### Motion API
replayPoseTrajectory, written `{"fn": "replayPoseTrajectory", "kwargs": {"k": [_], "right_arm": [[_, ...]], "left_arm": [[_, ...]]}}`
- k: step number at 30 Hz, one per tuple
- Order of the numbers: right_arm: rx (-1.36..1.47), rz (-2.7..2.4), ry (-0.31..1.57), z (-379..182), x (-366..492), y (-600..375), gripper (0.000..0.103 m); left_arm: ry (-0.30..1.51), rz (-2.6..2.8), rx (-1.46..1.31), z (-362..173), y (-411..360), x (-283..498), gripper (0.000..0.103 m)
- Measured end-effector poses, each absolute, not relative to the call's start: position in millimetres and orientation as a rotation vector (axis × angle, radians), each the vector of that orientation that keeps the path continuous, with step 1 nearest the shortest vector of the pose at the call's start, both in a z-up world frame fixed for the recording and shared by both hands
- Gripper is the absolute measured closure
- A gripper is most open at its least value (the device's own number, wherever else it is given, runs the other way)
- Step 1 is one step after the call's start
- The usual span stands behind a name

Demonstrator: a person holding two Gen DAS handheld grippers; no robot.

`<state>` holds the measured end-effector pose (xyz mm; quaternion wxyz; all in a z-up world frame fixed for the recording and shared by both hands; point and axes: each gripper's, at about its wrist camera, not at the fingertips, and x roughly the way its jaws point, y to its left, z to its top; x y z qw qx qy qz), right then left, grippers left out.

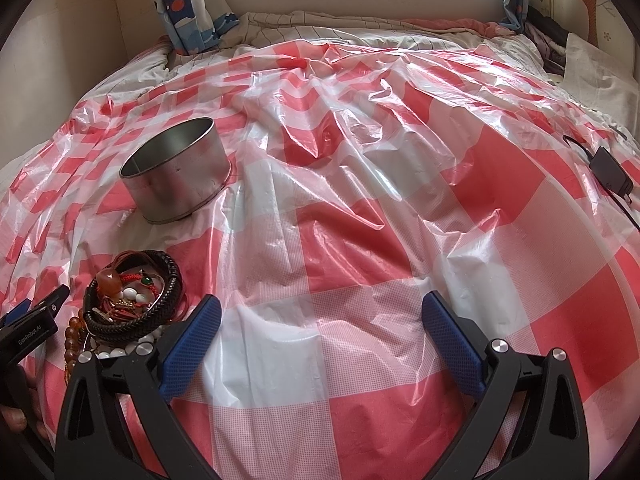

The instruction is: Organize jewelry

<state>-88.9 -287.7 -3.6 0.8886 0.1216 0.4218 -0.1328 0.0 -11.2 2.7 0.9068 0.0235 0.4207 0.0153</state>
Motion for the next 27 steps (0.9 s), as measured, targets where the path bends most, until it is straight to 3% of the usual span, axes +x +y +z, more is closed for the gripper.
{"fn": "replayPoseTrajectory", "kwargs": {"k": [10,27], "right_arm": [[0.253,-0.276,0.877,-3.9,-88.9,-287.6,0.007],[0.253,-0.276,0.878,-3.1,-87.8,-287.5,0.007]], "left_arm": [[0.777,-0.085,0.059,19.6,-27.3,-10.4,0.007],[0.814,-0.153,0.05,15.4,-38.5,-9.0,0.007]]}}
